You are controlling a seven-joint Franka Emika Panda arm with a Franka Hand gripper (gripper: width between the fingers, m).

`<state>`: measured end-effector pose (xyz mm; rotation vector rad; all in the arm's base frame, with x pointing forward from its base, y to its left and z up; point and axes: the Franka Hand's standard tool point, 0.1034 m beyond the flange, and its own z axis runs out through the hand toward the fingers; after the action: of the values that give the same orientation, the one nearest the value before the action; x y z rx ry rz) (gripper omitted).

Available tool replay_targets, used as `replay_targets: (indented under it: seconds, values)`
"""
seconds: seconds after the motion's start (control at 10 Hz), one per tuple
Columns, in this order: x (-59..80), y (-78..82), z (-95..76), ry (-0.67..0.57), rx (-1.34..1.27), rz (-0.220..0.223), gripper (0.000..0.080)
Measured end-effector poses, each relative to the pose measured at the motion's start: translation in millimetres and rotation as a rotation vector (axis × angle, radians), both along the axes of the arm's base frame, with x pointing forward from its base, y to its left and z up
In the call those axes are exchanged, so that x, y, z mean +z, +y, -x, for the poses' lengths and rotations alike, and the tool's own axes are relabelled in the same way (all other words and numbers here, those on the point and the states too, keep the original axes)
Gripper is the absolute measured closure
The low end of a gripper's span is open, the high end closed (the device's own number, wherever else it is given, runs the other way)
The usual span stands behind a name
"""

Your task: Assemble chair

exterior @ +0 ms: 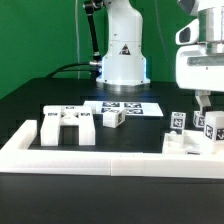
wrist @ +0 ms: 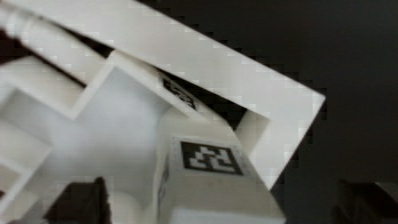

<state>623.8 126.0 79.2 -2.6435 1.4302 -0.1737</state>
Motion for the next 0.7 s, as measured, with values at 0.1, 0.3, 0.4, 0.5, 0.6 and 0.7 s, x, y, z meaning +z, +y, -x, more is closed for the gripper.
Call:
replay_targets:
  seconds: [0.1,0.3,0.4,0.5,0.6,0.7]
  values:
    - [0.9,-0.7,-2.2,-0.022,0.072,0.013,0.0155]
    - [0.8,-1.1,-2.2,-0.031,0.22,0.04,0.0151]
    - [0.8,-1.3,-2.2,-0.035,0.288,0.052,0.0151]
    - [0.8,-1.8,-2.3,-0.041,0.388,0.07,0.0151]
    - [0.7,-1.4,-2.2,-0.047,0.504,0.091,0.0151]
    - [0.6,-0.3,-1.9,-0.051,0.596,0.111,0.0151]
